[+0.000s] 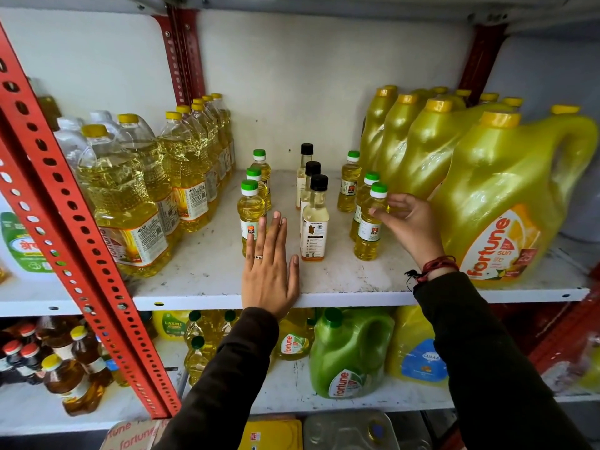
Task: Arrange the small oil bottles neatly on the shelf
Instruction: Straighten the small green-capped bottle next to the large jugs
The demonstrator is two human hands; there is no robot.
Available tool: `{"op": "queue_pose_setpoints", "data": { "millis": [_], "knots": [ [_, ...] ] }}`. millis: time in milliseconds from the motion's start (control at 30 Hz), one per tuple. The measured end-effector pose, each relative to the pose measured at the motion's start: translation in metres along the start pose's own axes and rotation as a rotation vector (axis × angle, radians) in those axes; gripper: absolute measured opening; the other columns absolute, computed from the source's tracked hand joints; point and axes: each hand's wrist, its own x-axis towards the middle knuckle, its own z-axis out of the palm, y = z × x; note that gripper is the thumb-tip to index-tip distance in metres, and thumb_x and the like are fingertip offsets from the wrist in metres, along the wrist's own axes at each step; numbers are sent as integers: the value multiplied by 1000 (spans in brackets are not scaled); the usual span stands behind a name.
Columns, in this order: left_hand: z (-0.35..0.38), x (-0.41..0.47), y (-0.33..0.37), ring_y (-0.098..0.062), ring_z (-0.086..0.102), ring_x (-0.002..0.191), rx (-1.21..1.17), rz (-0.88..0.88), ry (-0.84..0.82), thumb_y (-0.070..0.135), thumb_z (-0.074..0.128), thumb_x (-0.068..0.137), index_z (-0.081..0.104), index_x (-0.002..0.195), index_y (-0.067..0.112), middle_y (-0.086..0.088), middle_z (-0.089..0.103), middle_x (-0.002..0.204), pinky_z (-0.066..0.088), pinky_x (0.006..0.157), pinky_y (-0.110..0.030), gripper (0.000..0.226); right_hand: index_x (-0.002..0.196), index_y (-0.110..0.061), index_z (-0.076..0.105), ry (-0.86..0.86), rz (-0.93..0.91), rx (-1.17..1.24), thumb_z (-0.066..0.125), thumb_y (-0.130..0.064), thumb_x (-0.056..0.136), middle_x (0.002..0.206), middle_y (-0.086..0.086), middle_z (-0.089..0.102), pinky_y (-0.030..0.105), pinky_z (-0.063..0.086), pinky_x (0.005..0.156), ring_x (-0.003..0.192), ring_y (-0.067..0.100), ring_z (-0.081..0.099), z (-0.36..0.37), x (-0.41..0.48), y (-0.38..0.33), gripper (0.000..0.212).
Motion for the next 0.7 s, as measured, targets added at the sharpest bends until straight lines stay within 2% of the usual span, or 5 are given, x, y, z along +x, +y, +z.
{"op": "queue_pose_setpoints", "data": {
  "millis": [200,300,400,500,700],
  "knots": [
    [1,0,0,-24,2,161,-9,-2,-14,41,29,104,16,165,9,-8,7,173,-9,130,-38,70,110,-12,69,102,-10,-80,88,-35,72,100,-2,68,15,42,62,75,-2,58,7,-3,-3,48],
    [0,-1,0,-24,2,161,-13,-2,-17,42,27,104,16,165,9,-8,7,173,-9,130,-38,70,106,-13,68,138,-13,-125,88,-40,70,98,-2,66,17,41,59,74,5,60,8,-4,-4,50],
    [-1,-1,0,-25,3,161,-15,-2,-20,42,27,104,17,164,9,-8,8,173,-8,130,-38,70,110,-13,68,120,-31,-132,87,-44,71,104,-1,66,21,46,65,88,15,63,7,-2,-4,54],
    [-1,0,0,-25,4,161,-14,0,-21,42,27,104,17,164,9,-9,9,173,-9,130,-37,70,118,-12,68,35,7,-49,85,-37,76,113,2,70,32,54,84,100,19,65,4,3,-4,52],
    [0,-1,-1,-25,4,161,-13,-1,-26,42,29,104,17,164,9,-9,9,173,-6,131,-39,70,110,-15,71,-36,38,30,86,-20,75,105,-1,70,27,50,85,89,8,64,0,6,-3,39]
  ]
}}
